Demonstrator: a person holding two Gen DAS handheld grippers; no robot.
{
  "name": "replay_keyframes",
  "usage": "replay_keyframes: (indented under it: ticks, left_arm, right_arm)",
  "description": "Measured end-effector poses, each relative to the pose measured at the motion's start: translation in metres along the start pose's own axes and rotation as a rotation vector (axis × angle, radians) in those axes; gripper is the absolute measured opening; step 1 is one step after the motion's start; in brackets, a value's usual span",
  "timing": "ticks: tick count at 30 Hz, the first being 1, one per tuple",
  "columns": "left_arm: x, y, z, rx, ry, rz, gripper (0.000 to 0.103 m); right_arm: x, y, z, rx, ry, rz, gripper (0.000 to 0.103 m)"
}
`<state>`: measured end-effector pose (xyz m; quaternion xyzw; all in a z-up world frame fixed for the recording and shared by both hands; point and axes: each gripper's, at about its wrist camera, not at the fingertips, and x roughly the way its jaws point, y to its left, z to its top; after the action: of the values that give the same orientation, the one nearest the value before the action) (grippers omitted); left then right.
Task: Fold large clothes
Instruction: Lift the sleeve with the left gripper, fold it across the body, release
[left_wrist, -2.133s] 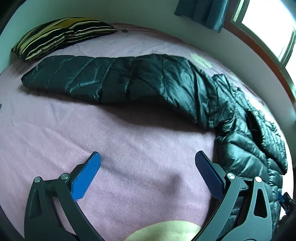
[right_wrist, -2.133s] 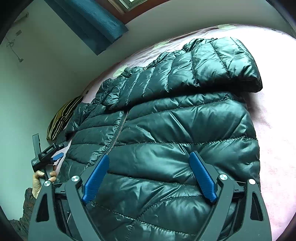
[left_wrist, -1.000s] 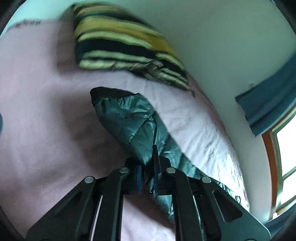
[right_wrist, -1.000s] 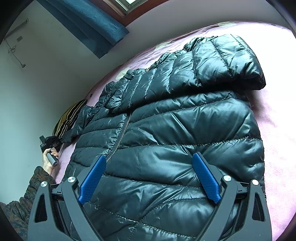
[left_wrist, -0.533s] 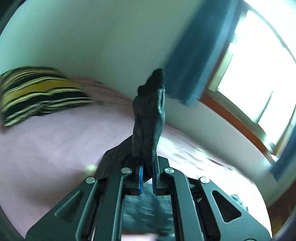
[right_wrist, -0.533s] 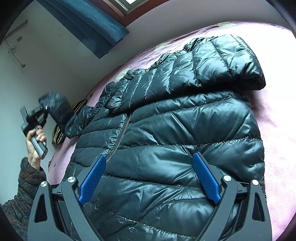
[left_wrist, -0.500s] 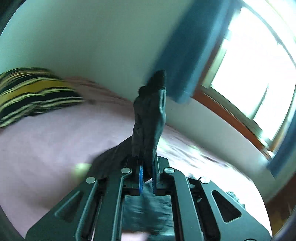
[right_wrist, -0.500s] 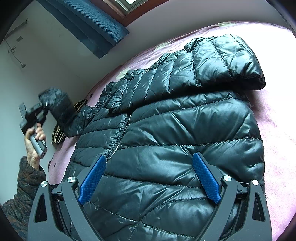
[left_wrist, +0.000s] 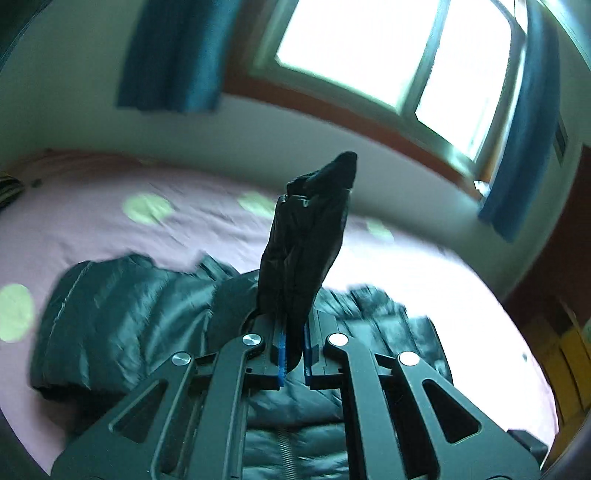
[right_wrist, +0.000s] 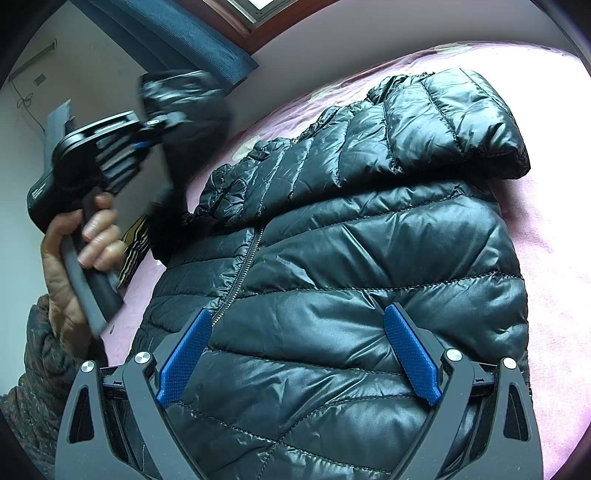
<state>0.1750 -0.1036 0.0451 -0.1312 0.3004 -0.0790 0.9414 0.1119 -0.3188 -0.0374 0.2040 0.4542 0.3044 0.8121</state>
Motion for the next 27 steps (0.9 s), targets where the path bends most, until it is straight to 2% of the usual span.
replay_keyframes:
  ticks: [4,9,13,19,23,27]
  left_arm:
    - [0.032,-0.017,-0.022,0.023,0.092,-0.023,0.006]
    - [0.064,-0.032,-0.038,0.071,0.168,-0.018,0.006]
    - [0.059,-0.028,-0.062,0.1,0.209,-0.018,0.006]
    - [0.062,-0.028,-0.067,0.125,0.261,-0.033,0.007]
    - [0.06,-0.032,-0.069,0.134,0.274,-0.059,0.013]
    - [0.049,-0.039,-0.066,0.141,0.265,-0.112,0.028]
  right_arm:
    - [0.0,0.0,0.0,0.0,0.0,0.0,0.094]
    - [0.0,0.0,0.0,0.001,-0.001,0.001,0.094]
    - [0.0,0.0,0.0,0.001,0.0,0.001,0.094]
    - [-0.001,0.0,0.0,0.001,-0.001,0.001,0.094]
    - [-0.001,0.0,0.0,0.001,-0.001,0.002,0.094]
    - [0.0,0.0,0.0,0.001,-0.001,0.002,0.094]
